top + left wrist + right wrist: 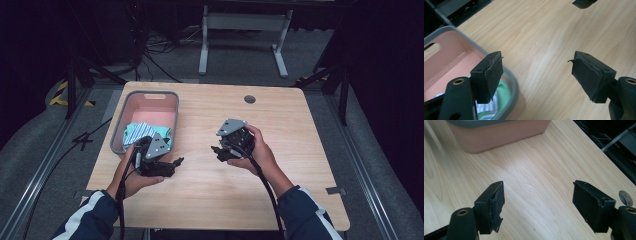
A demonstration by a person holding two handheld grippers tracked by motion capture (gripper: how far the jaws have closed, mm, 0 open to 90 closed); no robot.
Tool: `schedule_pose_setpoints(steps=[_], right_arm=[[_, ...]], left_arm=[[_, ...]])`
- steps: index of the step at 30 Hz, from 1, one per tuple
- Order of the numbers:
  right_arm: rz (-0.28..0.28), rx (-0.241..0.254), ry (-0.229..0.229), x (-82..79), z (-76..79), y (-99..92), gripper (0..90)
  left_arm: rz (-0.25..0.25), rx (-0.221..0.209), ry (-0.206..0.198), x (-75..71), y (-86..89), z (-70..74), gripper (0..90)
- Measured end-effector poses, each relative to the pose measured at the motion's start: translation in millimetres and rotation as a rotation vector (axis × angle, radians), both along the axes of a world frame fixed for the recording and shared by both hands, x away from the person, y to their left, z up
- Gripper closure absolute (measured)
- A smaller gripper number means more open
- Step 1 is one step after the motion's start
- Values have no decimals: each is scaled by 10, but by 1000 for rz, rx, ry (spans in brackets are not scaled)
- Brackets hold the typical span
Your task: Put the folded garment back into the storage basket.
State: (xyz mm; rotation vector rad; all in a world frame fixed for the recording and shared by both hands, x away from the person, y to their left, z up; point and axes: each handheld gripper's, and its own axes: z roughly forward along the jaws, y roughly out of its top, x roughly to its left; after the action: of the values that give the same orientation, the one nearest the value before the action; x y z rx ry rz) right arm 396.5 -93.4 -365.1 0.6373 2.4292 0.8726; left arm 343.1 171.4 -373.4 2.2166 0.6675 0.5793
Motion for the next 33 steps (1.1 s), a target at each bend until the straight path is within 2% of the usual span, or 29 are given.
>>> schedule_pose_setpoints(steps=[3,4,5,7,12,15,19,23,27,29,33], right_arm=[[-2,-7,-2,-34,-24,-83,260],[-7,-13,-7,-75,-56,-169,257],[-7,-13,-7,-75,-56,-169,257],[-12,-21,-9,-114,-85,-240,252],[-26,-39,-14,-184,-168,-409,243],[-40,-39,0,-234,-233,-527,239],[-50,-41,-10,-299,-324,-681,237],[-70,-28,8,-368,-439,-849,237],[-84,-6,26,-426,-562,-1032,231],[-92,4,31,-454,-624,-1132,230],[-126,44,54,-496,-767,-1349,226]], left_arm=[[-25,22,14,-28,-86,-74,237],[-48,32,21,-45,-124,-110,230],[-48,32,21,-45,-124,-110,229],[-79,33,26,-61,-157,-152,223],[-107,53,50,-66,-209,-280,200],[-126,73,66,-84,-241,-390,199],[-151,95,80,-116,-274,-517,183],[-173,102,97,-128,-296,-632,183],[-192,126,115,-147,-326,-733,182],[-195,123,121,-148,-329,-757,181],[-215,122,162,-141,-320,-876,181]])
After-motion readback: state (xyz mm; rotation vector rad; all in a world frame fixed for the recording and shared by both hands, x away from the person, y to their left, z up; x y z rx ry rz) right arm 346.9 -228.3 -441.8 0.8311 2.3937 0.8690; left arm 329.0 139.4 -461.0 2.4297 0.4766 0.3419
